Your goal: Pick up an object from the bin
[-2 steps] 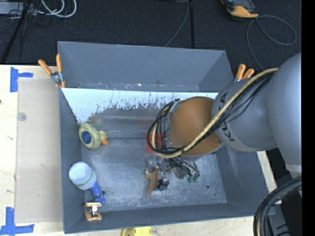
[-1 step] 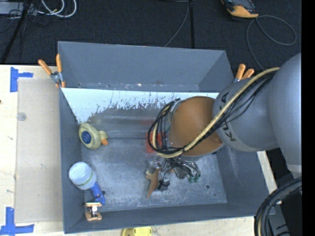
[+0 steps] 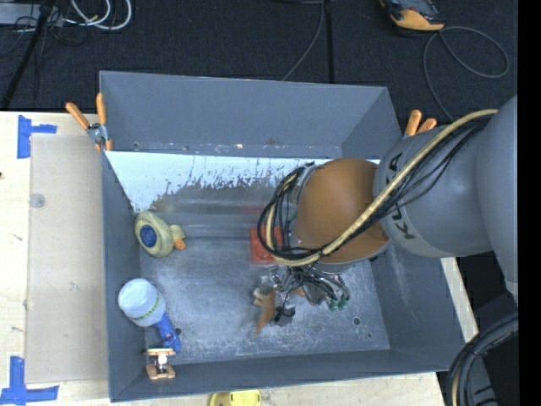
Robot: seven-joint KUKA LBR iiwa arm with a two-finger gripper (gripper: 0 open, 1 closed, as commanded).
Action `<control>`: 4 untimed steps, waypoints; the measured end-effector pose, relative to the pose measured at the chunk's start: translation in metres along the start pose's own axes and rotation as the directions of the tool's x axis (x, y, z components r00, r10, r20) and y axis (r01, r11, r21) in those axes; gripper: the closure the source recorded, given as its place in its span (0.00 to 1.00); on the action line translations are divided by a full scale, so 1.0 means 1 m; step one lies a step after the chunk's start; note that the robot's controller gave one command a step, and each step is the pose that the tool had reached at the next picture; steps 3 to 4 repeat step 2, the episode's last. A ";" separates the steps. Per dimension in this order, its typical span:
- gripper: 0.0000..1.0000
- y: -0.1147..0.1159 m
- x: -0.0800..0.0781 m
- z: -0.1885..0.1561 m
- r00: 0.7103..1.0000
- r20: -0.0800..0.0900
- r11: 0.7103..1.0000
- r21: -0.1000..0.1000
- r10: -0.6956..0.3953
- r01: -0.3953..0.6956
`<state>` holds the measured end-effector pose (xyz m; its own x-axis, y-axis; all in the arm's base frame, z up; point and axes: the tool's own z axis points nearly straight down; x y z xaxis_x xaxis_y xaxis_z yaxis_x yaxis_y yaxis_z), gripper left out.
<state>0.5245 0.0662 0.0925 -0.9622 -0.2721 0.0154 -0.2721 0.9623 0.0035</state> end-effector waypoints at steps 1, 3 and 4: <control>1.00 0.000 -0.002 -0.020 1.000 0.007 1.000 0.001 0.000 0.000; 1.00 0.000 -0.002 -0.036 1.000 0.010 1.000 0.002 0.000 0.000; 1.00 0.000 -0.002 -0.036 1.000 0.010 1.000 0.002 0.000 0.000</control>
Offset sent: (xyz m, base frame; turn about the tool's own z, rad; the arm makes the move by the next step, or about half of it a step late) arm 0.0000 -0.0001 0.0131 0.0000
